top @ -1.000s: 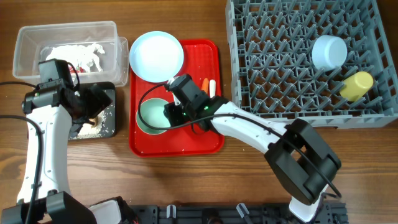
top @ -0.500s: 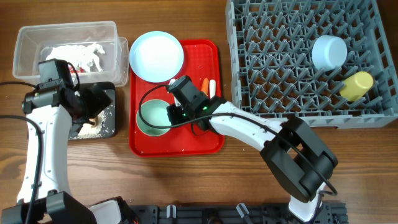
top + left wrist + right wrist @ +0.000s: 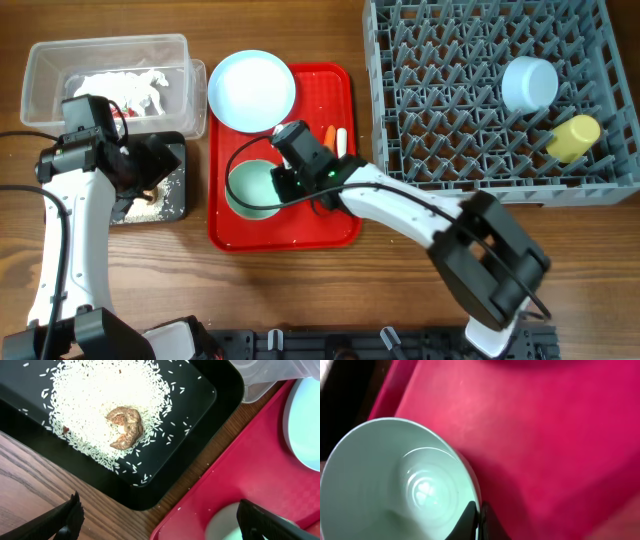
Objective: Sort waste into correct bins and load items into the dishwasher rack
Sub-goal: 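Carry the pale green bowl into the rack and release it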
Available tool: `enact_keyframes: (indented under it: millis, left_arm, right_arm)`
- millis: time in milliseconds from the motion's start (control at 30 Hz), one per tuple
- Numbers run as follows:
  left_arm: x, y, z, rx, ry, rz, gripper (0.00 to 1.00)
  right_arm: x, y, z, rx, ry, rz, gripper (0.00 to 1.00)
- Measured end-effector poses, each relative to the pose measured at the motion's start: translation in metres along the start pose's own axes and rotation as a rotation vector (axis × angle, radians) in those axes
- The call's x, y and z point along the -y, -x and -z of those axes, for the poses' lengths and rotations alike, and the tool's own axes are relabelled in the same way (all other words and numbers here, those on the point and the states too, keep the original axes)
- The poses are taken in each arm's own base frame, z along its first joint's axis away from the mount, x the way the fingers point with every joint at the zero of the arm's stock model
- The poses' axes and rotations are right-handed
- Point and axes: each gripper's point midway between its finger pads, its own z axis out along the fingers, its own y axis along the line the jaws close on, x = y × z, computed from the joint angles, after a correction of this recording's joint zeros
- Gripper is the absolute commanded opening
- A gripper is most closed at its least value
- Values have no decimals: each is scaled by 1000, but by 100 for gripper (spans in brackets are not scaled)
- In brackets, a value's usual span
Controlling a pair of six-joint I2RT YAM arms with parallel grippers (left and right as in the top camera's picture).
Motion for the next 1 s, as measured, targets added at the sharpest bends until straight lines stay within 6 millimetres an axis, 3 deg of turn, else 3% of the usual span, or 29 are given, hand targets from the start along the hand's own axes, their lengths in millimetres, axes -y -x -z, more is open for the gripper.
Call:
enact_keyframes:
  millis: [133, 167, 200, 300, 367, 400, 567, 733, 833, 1000]
  left_arm:
    - [0, 0, 0, 0, 0, 0, 100]
    - [0, 0, 0, -1, 0, 0, 100]
    - [0, 0, 0, 0, 0, 0, 100]
    - [0, 0, 0, 0, 0, 0, 100]
    - [0, 0, 0, 0, 0, 0, 100]
    - [0, 0, 0, 0, 0, 0, 100]
    - [0, 0, 0, -1, 0, 0, 100]
    - [0, 0, 0, -1, 0, 0, 100]
    - [0, 0, 0, -1, 0, 0, 100]
    - [0, 0, 0, -1, -1, 0, 100]
  right_arm:
    - [7, 38, 44, 143, -75, 79, 4]
    - [16, 72, 89, 281, -147, 128, 4]
    - [24, 90, 116, 360, -210, 157, 4]
    - [57, 126, 183, 523, -423, 218, 4]
    - [95, 144, 232, 595, -648, 246, 4]
    - [111, 147, 245, 597, -735, 250, 4]
    - [213, 133, 303, 454, -1214, 198, 4]
    - [281, 104, 340, 294, -1474, 86, 4]
    - [307, 87, 345, 204, -1562, 45, 4]
    - [335, 58, 326, 46, -1621, 43, 4]
